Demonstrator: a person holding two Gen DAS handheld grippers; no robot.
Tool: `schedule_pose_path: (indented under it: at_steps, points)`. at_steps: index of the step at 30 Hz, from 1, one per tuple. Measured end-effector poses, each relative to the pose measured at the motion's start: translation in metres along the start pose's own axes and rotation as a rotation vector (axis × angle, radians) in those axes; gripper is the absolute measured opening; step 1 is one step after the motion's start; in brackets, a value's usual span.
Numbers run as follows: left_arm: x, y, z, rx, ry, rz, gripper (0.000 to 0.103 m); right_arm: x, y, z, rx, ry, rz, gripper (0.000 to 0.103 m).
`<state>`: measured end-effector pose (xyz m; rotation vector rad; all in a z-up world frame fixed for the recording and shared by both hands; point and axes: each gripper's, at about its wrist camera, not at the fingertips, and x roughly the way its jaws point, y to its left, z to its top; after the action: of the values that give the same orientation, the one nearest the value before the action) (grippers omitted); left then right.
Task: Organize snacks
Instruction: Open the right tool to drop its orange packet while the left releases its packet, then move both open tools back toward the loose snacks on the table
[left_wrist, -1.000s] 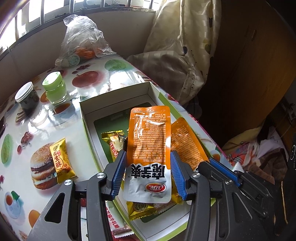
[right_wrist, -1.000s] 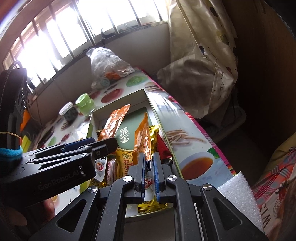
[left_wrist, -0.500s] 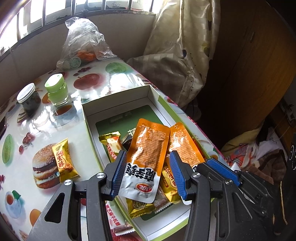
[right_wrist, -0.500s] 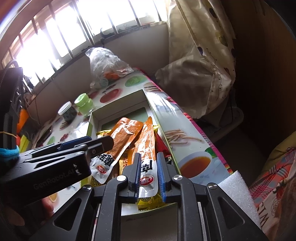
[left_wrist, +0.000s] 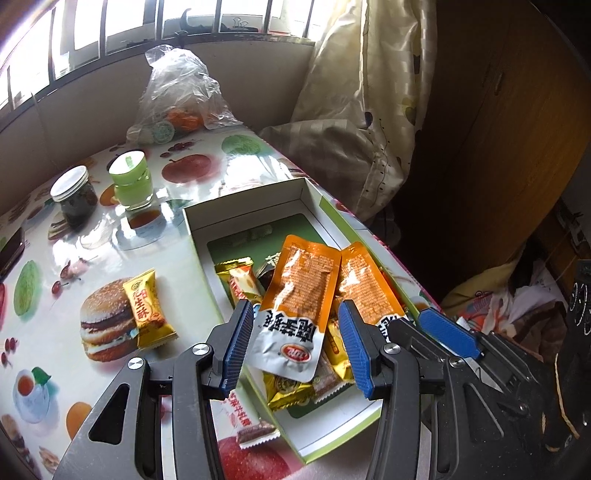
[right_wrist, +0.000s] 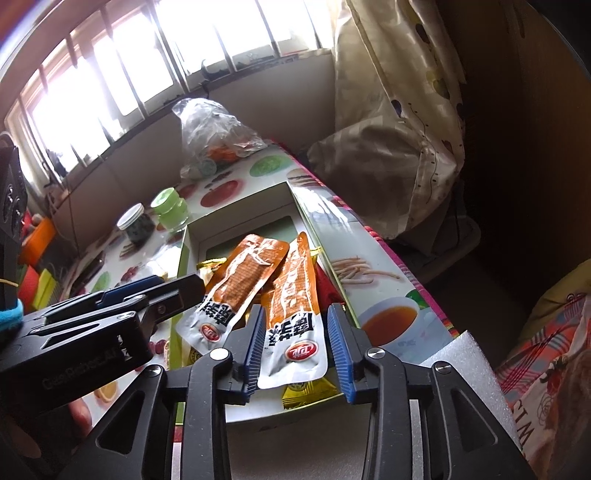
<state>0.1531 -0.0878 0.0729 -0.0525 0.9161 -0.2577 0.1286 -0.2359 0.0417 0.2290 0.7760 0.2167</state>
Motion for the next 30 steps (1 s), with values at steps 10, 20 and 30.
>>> schedule_pose_path:
  at_steps: [10,20,30]
  points:
    - [-0.021,0.018,-0.014,-0.017,-0.042,0.033,0.049,-0.007,0.019,-0.008,-0.043,-0.018,-0.004,0.040]
    - [-0.037,0.040,-0.027,-0.042,-0.068,0.063,0.049,-0.009,0.039,-0.015,-0.080,-0.017,0.004,0.041]
    - [-0.043,0.068,-0.049,-0.082,-0.053,0.074,0.049,-0.012,0.053,-0.021,-0.102,-0.020,0.039,0.044]
